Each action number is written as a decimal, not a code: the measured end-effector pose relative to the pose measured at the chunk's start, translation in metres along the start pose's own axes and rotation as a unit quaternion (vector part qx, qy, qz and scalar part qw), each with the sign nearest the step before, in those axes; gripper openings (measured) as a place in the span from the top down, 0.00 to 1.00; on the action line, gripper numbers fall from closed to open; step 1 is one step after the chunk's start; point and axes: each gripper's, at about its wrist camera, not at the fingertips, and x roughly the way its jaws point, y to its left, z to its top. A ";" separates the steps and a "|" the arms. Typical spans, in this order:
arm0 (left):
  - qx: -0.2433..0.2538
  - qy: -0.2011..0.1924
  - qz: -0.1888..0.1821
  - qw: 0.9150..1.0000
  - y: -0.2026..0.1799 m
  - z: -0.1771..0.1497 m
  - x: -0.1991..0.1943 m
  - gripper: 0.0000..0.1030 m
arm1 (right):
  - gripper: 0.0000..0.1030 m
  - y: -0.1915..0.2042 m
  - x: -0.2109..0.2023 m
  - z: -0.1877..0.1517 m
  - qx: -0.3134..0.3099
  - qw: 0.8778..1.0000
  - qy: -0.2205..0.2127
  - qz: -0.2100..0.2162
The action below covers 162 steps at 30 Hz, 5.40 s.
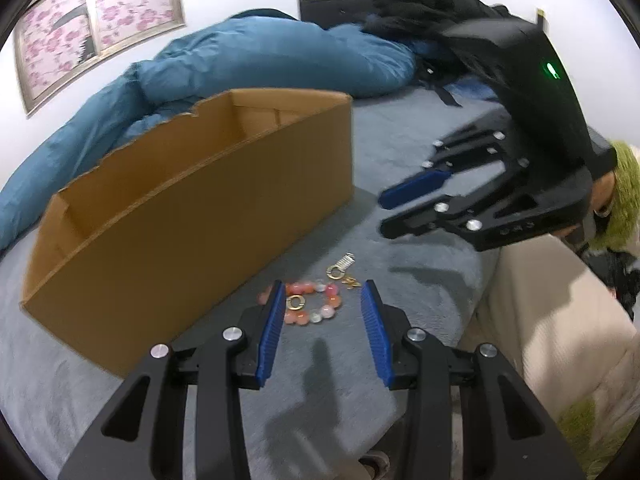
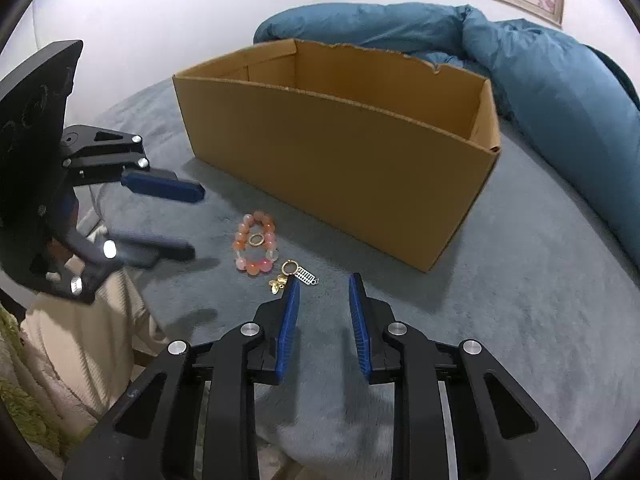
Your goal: Organize jewelry
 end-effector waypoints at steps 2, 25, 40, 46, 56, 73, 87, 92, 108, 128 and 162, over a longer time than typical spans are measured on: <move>0.010 0.009 -0.003 1.000 -0.002 -0.001 0.011 0.65 | 0.77 -0.001 0.005 0.001 0.001 1.000 0.003 0.004; -0.207 0.009 0.050 0.977 0.098 -0.032 -0.021 0.91 | 0.77 -0.004 0.010 0.002 0.023 1.000 0.010 0.009; -0.128 -0.006 0.052 0.990 0.072 -0.024 -0.024 0.68 | 0.77 0.013 0.018 0.000 -0.011 0.999 0.021 0.046; -0.042 0.010 0.017 0.999 0.035 -0.011 0.010 0.68 | 0.77 0.021 0.027 0.002 -0.039 0.997 0.028 0.056; 0.038 0.043 0.003 0.998 0.018 -0.005 0.047 0.68 | 0.82 0.019 0.041 0.007 -0.068 0.994 0.042 0.075; 0.049 0.060 -0.029 0.997 0.028 -0.003 0.070 0.87 | 0.88 0.005 0.051 0.009 -0.061 0.991 0.051 0.107; 0.026 0.043 -0.021 0.999 0.029 -0.007 0.056 0.89 | 1.00 0.003 0.037 0.006 -0.053 0.994 0.035 0.093; 0.021 0.036 -0.014 0.999 0.029 -0.008 0.045 0.89 | 1.00 0.005 0.030 0.000 -0.047 0.995 0.026 0.081; 0.033 -0.038 0.023 0.998 0.025 0.018 -0.035 0.89 | 1.00 0.006 -0.044 0.013 -0.034 0.997 -0.055 0.043; 0.000 -0.005 0.038 0.999 0.107 0.092 0.015 0.88 | 1.00 -0.039 -0.001 0.103 -0.044 0.997 -0.059 0.005; -0.071 -0.008 0.064 0.995 0.092 0.066 -0.031 0.59 | 0.52 -0.019 -0.060 0.059 -0.002 0.996 -0.089 0.000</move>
